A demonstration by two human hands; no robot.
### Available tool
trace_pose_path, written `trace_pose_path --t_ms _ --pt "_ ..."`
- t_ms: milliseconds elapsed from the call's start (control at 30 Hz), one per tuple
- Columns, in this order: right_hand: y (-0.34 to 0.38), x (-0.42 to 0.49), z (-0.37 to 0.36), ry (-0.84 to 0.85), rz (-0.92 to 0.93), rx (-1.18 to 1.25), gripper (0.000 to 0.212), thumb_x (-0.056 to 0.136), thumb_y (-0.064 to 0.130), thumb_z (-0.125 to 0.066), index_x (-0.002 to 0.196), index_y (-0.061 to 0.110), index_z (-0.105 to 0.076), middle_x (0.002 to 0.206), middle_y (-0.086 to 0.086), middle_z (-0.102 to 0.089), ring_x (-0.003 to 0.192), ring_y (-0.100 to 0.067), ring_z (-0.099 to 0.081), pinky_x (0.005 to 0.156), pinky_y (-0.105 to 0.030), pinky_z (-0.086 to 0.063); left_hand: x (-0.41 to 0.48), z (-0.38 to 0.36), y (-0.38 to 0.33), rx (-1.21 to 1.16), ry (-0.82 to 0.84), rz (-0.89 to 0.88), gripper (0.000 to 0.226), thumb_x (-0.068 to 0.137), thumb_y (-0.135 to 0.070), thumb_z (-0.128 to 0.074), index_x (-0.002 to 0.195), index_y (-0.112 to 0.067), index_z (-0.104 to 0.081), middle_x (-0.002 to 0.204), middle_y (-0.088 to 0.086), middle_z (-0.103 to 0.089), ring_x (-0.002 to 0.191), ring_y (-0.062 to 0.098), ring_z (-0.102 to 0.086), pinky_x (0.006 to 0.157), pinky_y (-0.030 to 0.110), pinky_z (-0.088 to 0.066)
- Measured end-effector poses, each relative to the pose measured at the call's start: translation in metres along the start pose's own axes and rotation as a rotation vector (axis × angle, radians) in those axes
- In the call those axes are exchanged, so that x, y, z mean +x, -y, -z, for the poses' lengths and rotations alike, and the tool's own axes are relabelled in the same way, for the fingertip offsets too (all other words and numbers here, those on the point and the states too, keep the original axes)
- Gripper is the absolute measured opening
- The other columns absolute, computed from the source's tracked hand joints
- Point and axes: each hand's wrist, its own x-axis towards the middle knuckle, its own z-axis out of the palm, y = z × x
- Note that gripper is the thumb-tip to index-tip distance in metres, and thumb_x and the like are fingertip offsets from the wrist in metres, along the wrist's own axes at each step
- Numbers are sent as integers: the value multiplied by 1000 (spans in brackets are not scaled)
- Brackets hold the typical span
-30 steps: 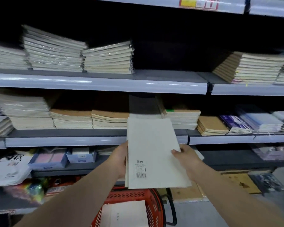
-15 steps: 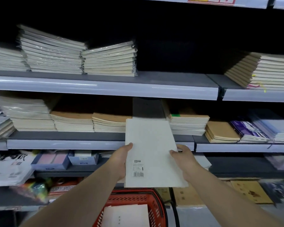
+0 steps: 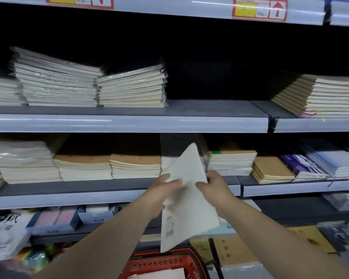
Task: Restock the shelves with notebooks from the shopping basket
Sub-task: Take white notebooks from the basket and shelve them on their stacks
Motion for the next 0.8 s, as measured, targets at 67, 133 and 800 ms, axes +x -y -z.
trace_pose_path --t_ms 67,133,800 --pt "9 -14 -18 8 133 -185 11 90 16 -54 100 18 -49 93 0 -60 80 -15 -59 63 -31 -48 -2 -12 -11 -112 187 52 61 73 -54 -73 122 -21 -59 120 1 -60 115 23 -55 96 47 -46" --pt "11 -31 -37 30 259 -355 28 88 17 -53 116 19 -46 106 1 -59 95 -18 -60 78 -38 -53 -6 -20 -20 -186 235 89 49 69 -56 -71 97 -16 -66 92 4 -69 86 21 -67 76 33 -53" --pt "-1 -24 -63 -15 332 -422 80 83 48 -60 147 25 -19 158 3 -7 141 -16 -4 112 -31 -21 -9 6 -17 -343 25 8 44 95 -49 -50 119 -13 -63 107 9 -73 96 26 -71 76 36 -57"
